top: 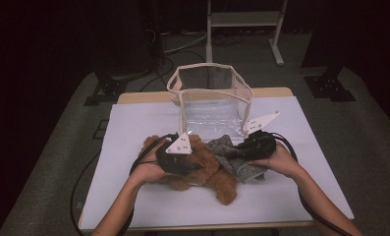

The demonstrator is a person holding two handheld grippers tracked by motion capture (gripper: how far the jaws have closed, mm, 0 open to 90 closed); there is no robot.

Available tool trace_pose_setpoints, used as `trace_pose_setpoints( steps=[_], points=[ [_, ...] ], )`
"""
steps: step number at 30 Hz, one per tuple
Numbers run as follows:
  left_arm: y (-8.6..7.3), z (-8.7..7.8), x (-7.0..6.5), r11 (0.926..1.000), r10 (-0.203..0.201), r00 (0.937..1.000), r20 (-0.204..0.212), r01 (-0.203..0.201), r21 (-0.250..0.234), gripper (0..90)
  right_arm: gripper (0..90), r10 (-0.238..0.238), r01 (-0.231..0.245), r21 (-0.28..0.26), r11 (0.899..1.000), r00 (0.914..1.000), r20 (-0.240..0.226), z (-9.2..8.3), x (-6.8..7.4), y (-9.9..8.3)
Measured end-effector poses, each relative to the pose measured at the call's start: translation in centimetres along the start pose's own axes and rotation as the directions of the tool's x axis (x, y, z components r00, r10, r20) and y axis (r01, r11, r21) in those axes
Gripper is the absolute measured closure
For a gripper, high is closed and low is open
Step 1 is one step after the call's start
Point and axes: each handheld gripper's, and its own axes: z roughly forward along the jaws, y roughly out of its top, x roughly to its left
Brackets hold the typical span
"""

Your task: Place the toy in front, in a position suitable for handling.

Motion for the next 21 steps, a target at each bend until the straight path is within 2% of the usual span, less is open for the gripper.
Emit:
trace_pose_setpoints(
  steps=[2, 6, 8, 9, 11, 14, 16, 18, 21],
  points=[
    [0.5, 0.0, -0.2, 0.9999, 0.006, 0.9998, 0.016, -0.006, -0.012, 51.3, 78.8, -0.013, 0.013, -0.001, 1.0, 0.9999, -0.006, -0.3, 0.3, 0.1],
    [1.4, 0.0, -0.4, 0.9978, -0.005, 0.9973, 0.073, 0.01, -0.065, 52.0, 78.8, -0.028, 0.027, -0.011, 1.0, 0.9996, -0.008, -1.9, 1.1, 0.1],
    [1.9, 0.5, -0.6, 0.9977, 0.008, 0.9955, 0.095, -0.002, -0.068, 51.8, 78.8, -0.038, 0.038, -0.014, 0.999, 0.9993, -0.005, -2.8, 1.4, 0.0],
    [2.1, 0.8, -0.7, 0.9981, 0.015, 0.9957, 0.091, -0.009, -0.06, 50.9, 78.8, -0.034, 0.034, -0.012, 0.999, 0.9994, 0.0, -3.0, 1.4, -0.2],
    [2.3, 1.4, -0.7, 0.9992, 0.02, 0.9959, 0.089, -0.016, -0.037, 44.2, 78.8, -0.018, 0.018, -0.006, 1.0, 0.9998, 0.01, -3.0, 1.1, -0.8],
    [2.5, 1.7, -0.7, 0.9997, 0.023, 0.9968, 0.076, -0.023, -0.007, 26.8, 78.7, 0.015, -0.015, -0.012, 1.0, 0.9998, 0.014, -2.8, 0.3, -1.7],
    [2.4, 1.7, -0.8, 0.9987, 0.043, 0.9975, 0.057, -0.044, 0.027, 16.8, 78.7, 0.025, -0.025, -0.02, 0.999, 0.9995, 0.018, -2.9, 0.1, -2.1],
    [2.2, 1.8, -0.9, 0.9977, 0.053, 0.9971, 0.055, -0.055, 0.04, 10.2, 78.7, 0.035, -0.034, -0.025, 0.999, 0.9991, 0.026, -3.1, -0.1, -2.3],
    [2.1, 2.3, -1.0, 0.9961, 0.065, 0.9967, 0.048, -0.068, 0.057, 6.3, 78.8, 0.045, -0.045, -0.025, 0.999, 0.9986, 0.026, -3.3, -0.3, -2.7]
  ],
)
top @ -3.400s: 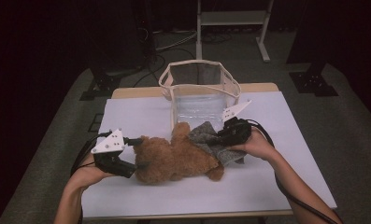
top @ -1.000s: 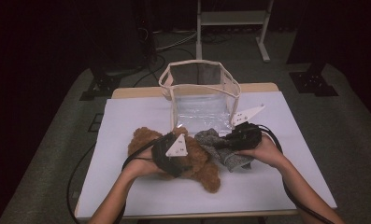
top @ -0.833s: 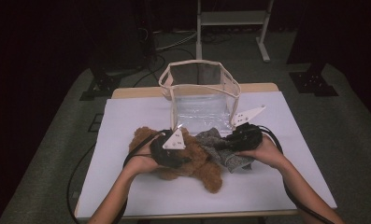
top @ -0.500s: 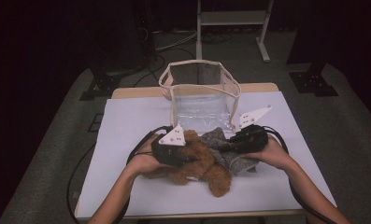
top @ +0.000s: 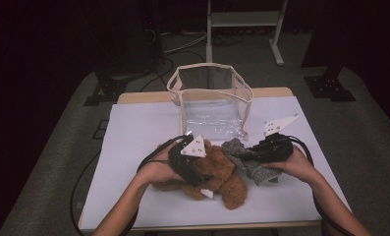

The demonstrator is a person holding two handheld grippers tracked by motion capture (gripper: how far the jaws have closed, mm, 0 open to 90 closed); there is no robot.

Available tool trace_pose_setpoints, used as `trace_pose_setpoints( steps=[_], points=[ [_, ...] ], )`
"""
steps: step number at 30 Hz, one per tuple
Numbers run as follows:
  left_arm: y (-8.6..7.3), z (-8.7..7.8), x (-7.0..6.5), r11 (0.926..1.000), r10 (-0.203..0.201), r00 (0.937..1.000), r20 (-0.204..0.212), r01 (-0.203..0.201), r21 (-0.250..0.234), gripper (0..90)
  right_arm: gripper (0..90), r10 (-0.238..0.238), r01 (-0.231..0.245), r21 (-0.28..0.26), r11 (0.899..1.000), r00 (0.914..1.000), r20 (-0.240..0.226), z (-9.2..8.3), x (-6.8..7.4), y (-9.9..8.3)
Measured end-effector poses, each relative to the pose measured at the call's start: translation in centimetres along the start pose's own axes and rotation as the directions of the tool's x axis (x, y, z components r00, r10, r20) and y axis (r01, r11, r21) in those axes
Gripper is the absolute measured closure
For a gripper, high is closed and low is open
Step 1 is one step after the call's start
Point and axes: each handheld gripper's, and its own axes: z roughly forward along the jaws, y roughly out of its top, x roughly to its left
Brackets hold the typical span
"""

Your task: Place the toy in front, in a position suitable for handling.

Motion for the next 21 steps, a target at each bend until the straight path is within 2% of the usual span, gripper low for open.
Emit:
trace_pose_setpoints(
  steps=[2, 5, 7, 14, 16, 17, 19, 21],
  points=[
    [0.4, 0.8, -0.1, 0.9998, 0.006, 1.0, 0.0, -0.006, 0.017, 3.2, 78.7, 0.002, -0.002, 0.002, 1.0, 1.0, -0.006, 0.2, -0.1, -0.4],
    [1.4, 2.0, -0.5, 0.9971, 0.042, 0.9991, 0.004, -0.042, 0.064, 0.4, 78.8, 0.015, -0.015, -0.007, 1.0, 0.9997, -0.017, 0.4, -0.2, -1.0],
    [1.9, 2.3, -0.7, 0.9958, 0.05, 0.9988, 0.0, -0.049, 0.077, 0.0, 78.8, 0.022, -0.023, -0.012, 1.0, 0.9994, -0.028, 0.5, -0.1, -1.3],
    [1.5, 3.0, -0.6, 0.9912, 0.066, 0.9974, 0.027, -0.069, 0.113, 0.6, 78.8, 0.021, -0.021, -0.011, 1.0, 0.9996, -0.02, 0.2, -0.1, -1.8],
    [1.7, 3.2, -0.6, 0.9907, 0.063, 0.998, 0.002, -0.063, 0.12, 8.7, 78.8, 0.021, -0.021, -0.015, 1.0, 0.9996, -0.019, 0.2, -0.2, -1.8],
    [1.8, 3.2, -0.6, 0.9908, 0.061, 0.9981, -0.006, -0.06, 0.121, 16.3, 78.8, 0.021, -0.021, -0.018, 1.0, 0.9996, -0.019, 0.2, -0.2, -1.9],
    [1.9, 2.8, -0.4, 0.9947, 0.035, 0.9994, 0.008, -0.035, 0.097, 29.0, 78.7, 0.023, -0.024, -0.022, 0.999, 0.9996, -0.016, 0.1, -0.2, -2.1],
    [2.1, 2.5, -0.2, 0.9982, 0.011, 0.9998, 0.015, -0.011, 0.059, 36.0, 78.7, 0.032, -0.033, -0.041, 0.999, 0.9993, -0.019, -0.2, -0.3, -2.2]
  ],
)
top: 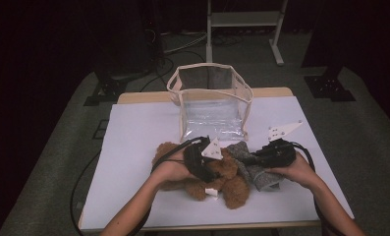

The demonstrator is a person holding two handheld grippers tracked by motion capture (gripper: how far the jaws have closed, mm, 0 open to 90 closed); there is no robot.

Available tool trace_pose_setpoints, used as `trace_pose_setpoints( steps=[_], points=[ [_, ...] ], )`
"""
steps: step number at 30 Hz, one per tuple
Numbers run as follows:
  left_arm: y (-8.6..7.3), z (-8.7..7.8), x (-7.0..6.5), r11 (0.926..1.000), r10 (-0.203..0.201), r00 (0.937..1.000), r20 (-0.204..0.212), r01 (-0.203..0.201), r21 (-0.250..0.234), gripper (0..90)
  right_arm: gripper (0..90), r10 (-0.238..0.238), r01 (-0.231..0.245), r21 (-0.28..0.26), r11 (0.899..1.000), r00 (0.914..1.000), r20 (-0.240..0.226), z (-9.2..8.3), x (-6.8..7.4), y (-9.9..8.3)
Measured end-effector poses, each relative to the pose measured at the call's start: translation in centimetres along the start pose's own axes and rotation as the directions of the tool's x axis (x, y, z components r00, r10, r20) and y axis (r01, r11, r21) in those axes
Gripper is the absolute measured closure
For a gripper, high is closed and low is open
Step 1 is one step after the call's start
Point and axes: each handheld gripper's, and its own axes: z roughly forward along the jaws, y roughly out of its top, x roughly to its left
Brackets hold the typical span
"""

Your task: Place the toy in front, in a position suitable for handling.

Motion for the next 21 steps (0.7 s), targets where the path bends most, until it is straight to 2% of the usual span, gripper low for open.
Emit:
trace_pose_setpoints(
  steps=[3, 4, 6, 7, 9, 10, 12, 14, 17, 19, 21],
  points=[
    [0.7, -0.4, 0.2, 0.9961, -0.035, 0.9989, 0.03, 0.037, -0.08, 40.3, 78.7, 0.0, 0.0, -0.028, 1.0, 1.0, -0.001, -0.9, 0.1, 0.1],
    [1.0, -0.4, 0.2, 0.9946, -0.034, 0.9988, 0.035, 0.038, -0.096, 40.3, 78.7, -0.002, 0.002, -0.035, 0.999, 1.0, 0.002, -1.4, 0.2, 0.2],
    [1.6, -0.4, 0.1, 0.9881, -0.044, 0.9981, 0.043, 0.05, -0.145, 40.3, 78.8, -0.019, 0.02, -0.045, 0.999, 0.9996, 0.019, -2.5, 0.6, 0.5],
    [1.9, -0.4, 0.0, 0.9829, -0.047, 0.9976, 0.051, 0.055, -0.176, 40.3, 78.7, -0.029, 0.031, -0.049, 0.998, 0.9992, 0.027, -3.1, 0.9, 0.7],
    [2.5, -0.4, -0.1, 0.9651, -0.062, 0.995, 0.078, 0.08, -0.249, 40.3, 78.8, -0.053, 0.055, -0.057, 0.997, 0.9977, 0.042, -4.7, 1.6, 1.6],
    [2.7, -0.5, 0.0, 0.9586, -0.065, 0.9942, 0.085, 0.086, -0.271, 40.2, 78.8, -0.066, 0.069, -0.066, 0.995, 0.9967, 0.047, -5.4, 1.9, 2.1],
    [3.1, -0.6, -0.1, 0.938, -0.08, 0.9914, 0.104, 0.11, -0.329, 39.5, 78.7, -0.09, 0.094, -0.072, 0.993, 0.9944, 0.056, -6.4, 2.5, 3.1],
    [3.0, -0.6, -0.2, 0.9274, -0.087, 0.9905, 0.107, 0.119, -0.354, 38.1, 78.8, -0.116, 0.121, -0.064, 0.991, 0.9909, 0.067, -7.1, 3.2, 4.3],
    [1.6, -0.9, -0.4, 0.9238, -0.103, 0.989, 0.106, 0.135, -0.359, 35.8, 78.8, -0.149, 0.15, -0.002, 0.989, 0.9856, 0.079, -6.0, 3.8, 5.4],
    [0.4, -1.5, -0.5, 0.9188, -0.123, 0.9876, 0.098, 0.15, -0.365, 33.9, 78.9, -0.16, 0.158, 0.026, 0.987, 0.9852, 0.062, -4.6, 3.8, 5.9],
    [-0.5, -2.6, -0.6, 0.9209, -0.136, 0.9873, 0.082, 0.157, -0.357, 28.9, 79.0, -0.171, 0.169, 0.044, 0.985, 0.9842, 0.046, -3.1, 4.0, 6.7]
  ],
)
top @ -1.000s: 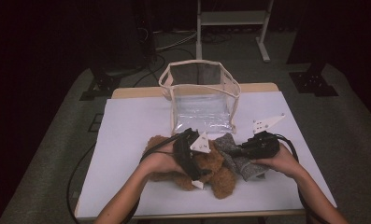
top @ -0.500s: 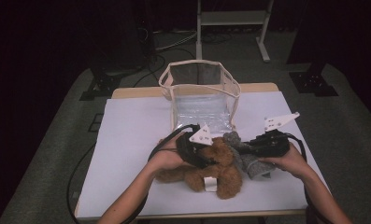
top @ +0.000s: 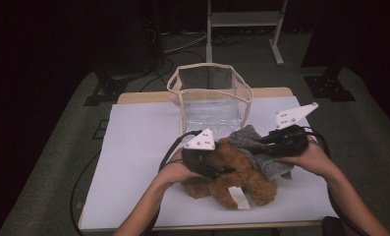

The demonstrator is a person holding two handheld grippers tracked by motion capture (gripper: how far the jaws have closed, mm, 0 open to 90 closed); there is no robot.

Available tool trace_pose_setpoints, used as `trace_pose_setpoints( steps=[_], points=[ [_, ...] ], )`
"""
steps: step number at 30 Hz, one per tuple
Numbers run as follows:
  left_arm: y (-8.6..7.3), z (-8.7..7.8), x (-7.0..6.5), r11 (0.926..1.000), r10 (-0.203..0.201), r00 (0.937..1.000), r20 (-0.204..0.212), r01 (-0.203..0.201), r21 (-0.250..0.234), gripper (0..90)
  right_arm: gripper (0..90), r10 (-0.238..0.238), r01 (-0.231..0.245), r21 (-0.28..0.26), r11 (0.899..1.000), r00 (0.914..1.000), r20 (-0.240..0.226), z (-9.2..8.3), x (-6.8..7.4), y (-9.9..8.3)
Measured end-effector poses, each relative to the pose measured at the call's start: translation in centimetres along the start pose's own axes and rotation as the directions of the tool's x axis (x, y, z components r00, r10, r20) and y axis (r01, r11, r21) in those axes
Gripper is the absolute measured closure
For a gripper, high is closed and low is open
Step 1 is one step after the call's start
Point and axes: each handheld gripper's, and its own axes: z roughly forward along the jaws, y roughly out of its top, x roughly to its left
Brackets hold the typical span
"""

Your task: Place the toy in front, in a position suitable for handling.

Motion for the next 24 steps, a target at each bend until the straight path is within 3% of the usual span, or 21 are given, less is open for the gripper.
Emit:
trace_pose_setpoints(
  steps=[6, 11, 14, 15, 17, 21, 24],
  points=[
    [-0.4, -4.5, -0.4, 0.9997, 0.001, 0.9971, -0.077, 0.001, 0.024, 10.2, 79.0, -0.084, 0.085, 0.013, 0.996, 0.994, -0.069, 3.9, 1.1, 4.5],
    [-1.0, -7.6, -1.2, 0.9988, 0.035, 0.9887, -0.146, -0.029, 0.04, 9.1, 79.0, -0.154, 0.159, 0.04, 0.986, 0.9822, -0.108, 6.7, 2.5, 8.3],
    [-1.6, -9.2, -1.1, 0.9973, 0.064, 0.9815, -0.181, -0.056, 0.047, 26.2, 78.9, -0.183, 0.19, 0.059, 0.98, 0.9768, -0.111, 8.1, 3.0, 10.0],
    [-1.8, -9.4, -1.0, 0.9983, 0.053, 0.9816, -0.183, -0.048, 0.032, 33.4, 78.9, -0.189, 0.196, 0.06, 0.979, 0.9764, -0.104, 8.5, 3.1, 10.5],
    [-2.3, -10.1, -0.6, 0.9996, 0.027, 0.9828, -0.183, -0.028, -0.005, 39.6, 78.8, -0.197, 0.203, 0.053, 0.978, 0.9757, -0.096, 8.8, 3.2, 11.0],
    [-3.0, -10.6, 0.0, 0.998, -0.014, 0.9869, -0.161, 0.004, -0.063, 44.5, 78.7, -0.197, 0.201, 0.039, 0.979, 0.9765, -0.087, 8.4, 3.1, 11.2],
    [-3.1, -10.6, 0.5, 0.9966, -0.038, 0.9862, -0.161, 0.025, -0.078, 44.5, 78.8, -0.193, 0.196, 0.038, 0.98, 0.9778, -0.082, 7.9, 2.8, 10.8]
  ],
)
